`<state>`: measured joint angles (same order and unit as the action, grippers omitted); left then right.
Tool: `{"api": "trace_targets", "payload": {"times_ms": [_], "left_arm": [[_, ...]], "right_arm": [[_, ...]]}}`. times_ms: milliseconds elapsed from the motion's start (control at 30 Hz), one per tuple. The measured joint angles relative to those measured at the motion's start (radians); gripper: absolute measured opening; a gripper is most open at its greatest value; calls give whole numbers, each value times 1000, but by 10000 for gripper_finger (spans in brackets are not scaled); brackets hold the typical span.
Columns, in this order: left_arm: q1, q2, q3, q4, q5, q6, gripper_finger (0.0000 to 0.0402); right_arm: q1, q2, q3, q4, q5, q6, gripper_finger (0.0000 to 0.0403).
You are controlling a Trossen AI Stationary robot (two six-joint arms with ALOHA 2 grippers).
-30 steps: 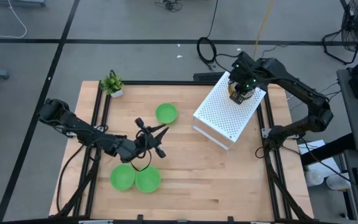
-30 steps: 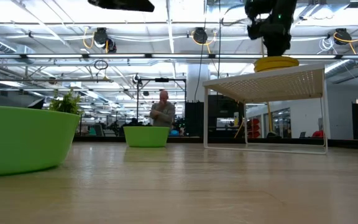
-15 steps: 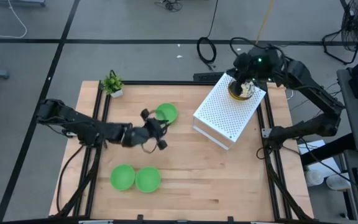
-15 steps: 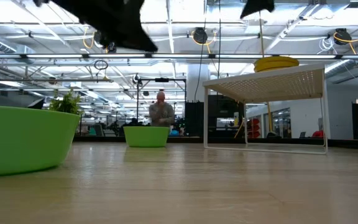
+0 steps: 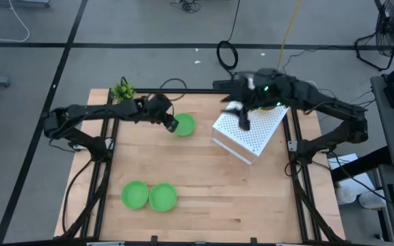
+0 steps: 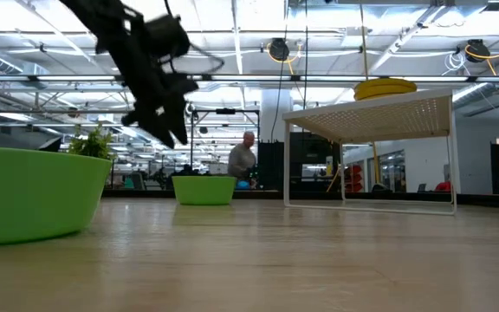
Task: Pick & Place Mini bowls
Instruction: Put the top green bowl on the shelf
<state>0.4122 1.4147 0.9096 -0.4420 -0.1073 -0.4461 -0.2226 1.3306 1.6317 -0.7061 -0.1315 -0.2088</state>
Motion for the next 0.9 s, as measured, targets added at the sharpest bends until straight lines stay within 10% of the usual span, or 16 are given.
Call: {"api": "trace_targets", "payload": {"times_ms": [200,500,900], "left_arm": [[68,107,0,-25,137,-8,257],[69,252,0,-17,106,17,281],[61,266,0,-9,52,16,180]], "right_arm": [[120,4,-116,244,0,-96,247],[193,3,-263,407,25,-71,241],[381,-8,-504,556,599,-89,166]]}}
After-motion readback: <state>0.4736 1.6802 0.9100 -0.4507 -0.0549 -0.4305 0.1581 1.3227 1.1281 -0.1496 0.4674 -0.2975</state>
